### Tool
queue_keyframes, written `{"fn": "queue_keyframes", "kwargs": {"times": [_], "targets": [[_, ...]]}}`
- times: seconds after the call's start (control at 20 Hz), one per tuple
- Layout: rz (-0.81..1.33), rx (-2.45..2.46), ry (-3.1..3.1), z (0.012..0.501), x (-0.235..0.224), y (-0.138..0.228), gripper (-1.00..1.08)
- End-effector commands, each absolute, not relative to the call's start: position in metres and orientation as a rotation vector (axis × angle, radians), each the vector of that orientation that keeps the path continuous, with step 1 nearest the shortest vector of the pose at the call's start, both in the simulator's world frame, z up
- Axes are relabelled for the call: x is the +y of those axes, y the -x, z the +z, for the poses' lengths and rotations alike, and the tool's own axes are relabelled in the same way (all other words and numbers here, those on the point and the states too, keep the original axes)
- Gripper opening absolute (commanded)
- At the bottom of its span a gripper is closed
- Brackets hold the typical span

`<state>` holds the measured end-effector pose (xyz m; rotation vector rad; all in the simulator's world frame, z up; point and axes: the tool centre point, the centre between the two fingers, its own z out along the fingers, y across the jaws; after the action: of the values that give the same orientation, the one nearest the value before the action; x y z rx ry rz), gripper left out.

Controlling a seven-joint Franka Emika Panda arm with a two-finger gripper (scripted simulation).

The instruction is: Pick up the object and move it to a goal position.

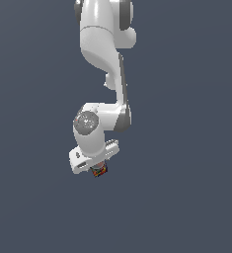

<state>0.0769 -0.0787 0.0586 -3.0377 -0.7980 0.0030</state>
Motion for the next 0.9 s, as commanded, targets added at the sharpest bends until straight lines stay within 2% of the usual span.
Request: {"fn": "queue_keyframes", "kwargs": {"times": [0.0, 0.1, 0.15, 0.85], "targets": [[0.0, -0.799, 3.038, 0.0569, -0.0788, -0.0782, 1.0], [0.0, -0.799, 3.038, 0.058, -0.0788, -0.0787, 1.0], [0.0, -0.799, 3.038, 0.058, -0.0788, -0.0787, -1.0], [0.002, -0.798, 3.038, 0.0616, -0.0767, -0.0777, -1.0]]}}
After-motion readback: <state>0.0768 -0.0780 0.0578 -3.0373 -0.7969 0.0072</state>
